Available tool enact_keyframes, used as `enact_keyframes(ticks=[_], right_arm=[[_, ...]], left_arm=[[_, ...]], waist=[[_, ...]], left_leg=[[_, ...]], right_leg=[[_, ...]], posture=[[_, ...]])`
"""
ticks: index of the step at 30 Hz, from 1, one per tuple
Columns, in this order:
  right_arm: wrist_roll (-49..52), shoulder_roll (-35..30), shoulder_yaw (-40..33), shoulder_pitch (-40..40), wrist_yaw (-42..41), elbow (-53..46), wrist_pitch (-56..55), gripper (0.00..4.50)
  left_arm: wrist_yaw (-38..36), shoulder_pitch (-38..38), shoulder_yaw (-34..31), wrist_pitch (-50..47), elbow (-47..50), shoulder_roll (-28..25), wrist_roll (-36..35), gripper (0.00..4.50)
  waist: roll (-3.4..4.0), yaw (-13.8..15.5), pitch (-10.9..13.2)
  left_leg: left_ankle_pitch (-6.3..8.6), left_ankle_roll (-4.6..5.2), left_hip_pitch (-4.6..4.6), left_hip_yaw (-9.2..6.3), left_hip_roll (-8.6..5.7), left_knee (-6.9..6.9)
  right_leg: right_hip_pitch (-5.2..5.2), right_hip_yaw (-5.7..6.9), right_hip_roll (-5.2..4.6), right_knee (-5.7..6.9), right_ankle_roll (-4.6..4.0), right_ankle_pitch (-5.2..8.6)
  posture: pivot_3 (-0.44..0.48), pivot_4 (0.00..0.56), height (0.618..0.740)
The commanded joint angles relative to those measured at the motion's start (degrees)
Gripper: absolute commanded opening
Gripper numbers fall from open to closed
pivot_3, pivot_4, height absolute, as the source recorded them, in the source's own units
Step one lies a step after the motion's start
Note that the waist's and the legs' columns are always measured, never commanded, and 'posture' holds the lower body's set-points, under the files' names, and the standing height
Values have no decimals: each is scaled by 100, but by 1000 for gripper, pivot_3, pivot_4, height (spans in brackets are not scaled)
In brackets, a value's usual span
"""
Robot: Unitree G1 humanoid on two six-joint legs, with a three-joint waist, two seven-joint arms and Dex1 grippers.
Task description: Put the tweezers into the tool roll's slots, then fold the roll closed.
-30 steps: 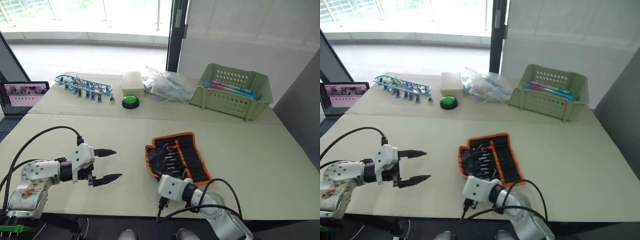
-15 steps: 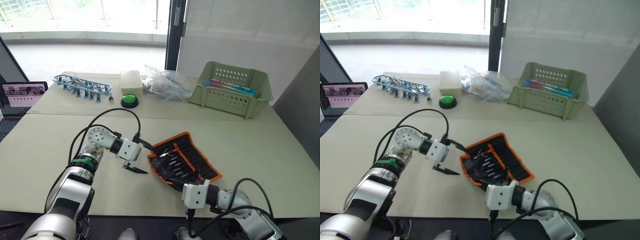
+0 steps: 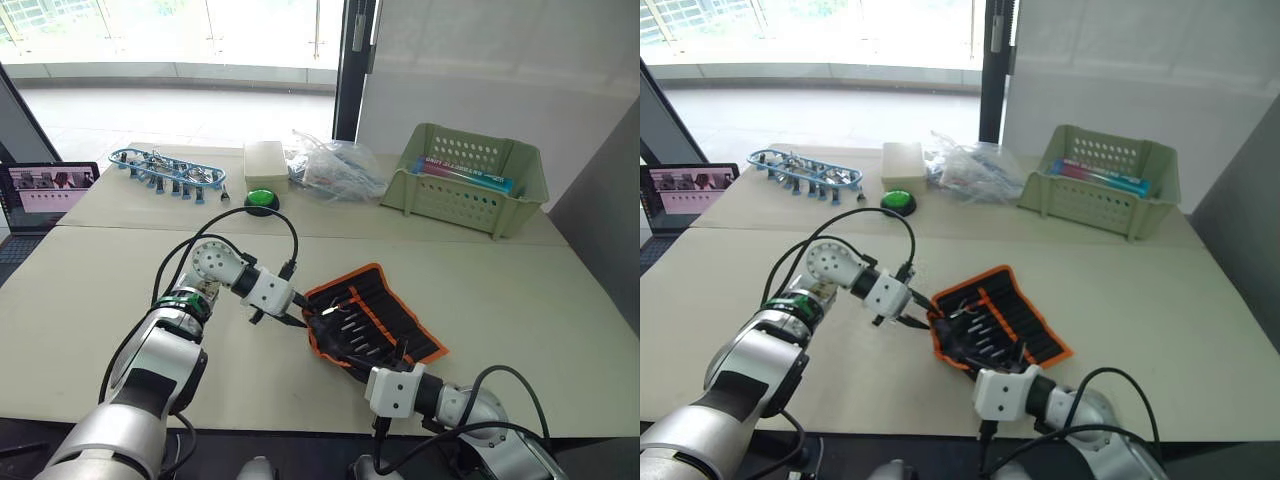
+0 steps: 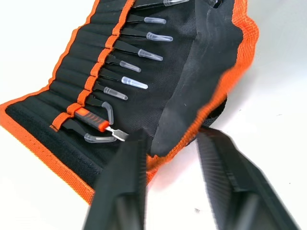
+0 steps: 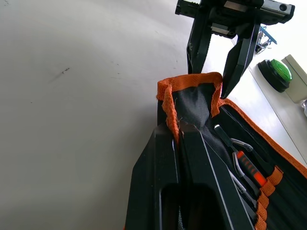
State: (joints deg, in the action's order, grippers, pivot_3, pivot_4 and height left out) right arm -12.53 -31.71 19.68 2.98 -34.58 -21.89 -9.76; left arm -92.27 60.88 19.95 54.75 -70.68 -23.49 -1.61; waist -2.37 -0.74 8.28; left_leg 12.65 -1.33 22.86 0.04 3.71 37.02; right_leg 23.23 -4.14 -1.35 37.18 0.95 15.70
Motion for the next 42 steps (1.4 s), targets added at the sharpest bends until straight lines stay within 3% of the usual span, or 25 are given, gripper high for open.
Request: enact_keyframes(ticks=[1,12,15,19,22,27,34,42], right_arm=[[-57,46,-122,-27,93,-175,3,0],[-232,69,-266,-320,231,272,-42,0],[-208,119,-317,-650,294,590,-130,0],[-29,80,-252,-1107,128,1041,-501,0],[256,6,-181,-1345,-210,1338,-790,0],[1079,-203,-223,-1549,-1052,1480,-738,0],[2015,-455,-239,-1822,-1901,1347,593,0],[2506,-507,-457,-1872,-2147,1252,1750,0]], left_arm=[[-23,10,32,135,38,-117,-89,41],[-23,-686,214,-47,902,-767,-630,41],[-23,-1239,232,-670,2043,-1180,-1092,41],[55,-2441,60,-2236,4444,-1987,-1506,41],[423,-3302,-151,-3557,6065,-2551,-1746,41],[1186,-4156,-537,-5364,7726,-3067,-2055,41],[1885,-4332,-663,-6773,8106,-2957,-1936,41],[1929,-3745,-433,-6947,7443,-2240,-1584,41]], waist=[[0,0,0],[1,-31,0],[2,-29,1],[8,-96,5],[10,-132,8],[17,-112,21],[19,-77,23],[20,20,24]], left_leg=[[0,0,0,0,0,0],[0,0,-5,0,2,0],[-1,0,-8,0,4,2],[0,0,-19,2,8,7],[0,0,-28,0,11,6],[-1,-1,-50,2,11,9],[-7,5,-62,4,13,13],[-8,5,-54,6,9,15]], right_leg=[[0,0,0,0,0,0],[0,-1,1,9,-1,-1],[1,-1,1,18,-1,-1],[4,-8,2,46,-4,1],[2,-8,4,69,-12,9],[-9,-9,3,85,5,26],[-12,-14,10,91,19,35],[-6,-17,12,88,15,33]], posture=[[0,150,738],[0,150,738],[0,150,738],[0,150,738],[0,150,738],[0,150,738],[0,150,738],[0,150,738]])
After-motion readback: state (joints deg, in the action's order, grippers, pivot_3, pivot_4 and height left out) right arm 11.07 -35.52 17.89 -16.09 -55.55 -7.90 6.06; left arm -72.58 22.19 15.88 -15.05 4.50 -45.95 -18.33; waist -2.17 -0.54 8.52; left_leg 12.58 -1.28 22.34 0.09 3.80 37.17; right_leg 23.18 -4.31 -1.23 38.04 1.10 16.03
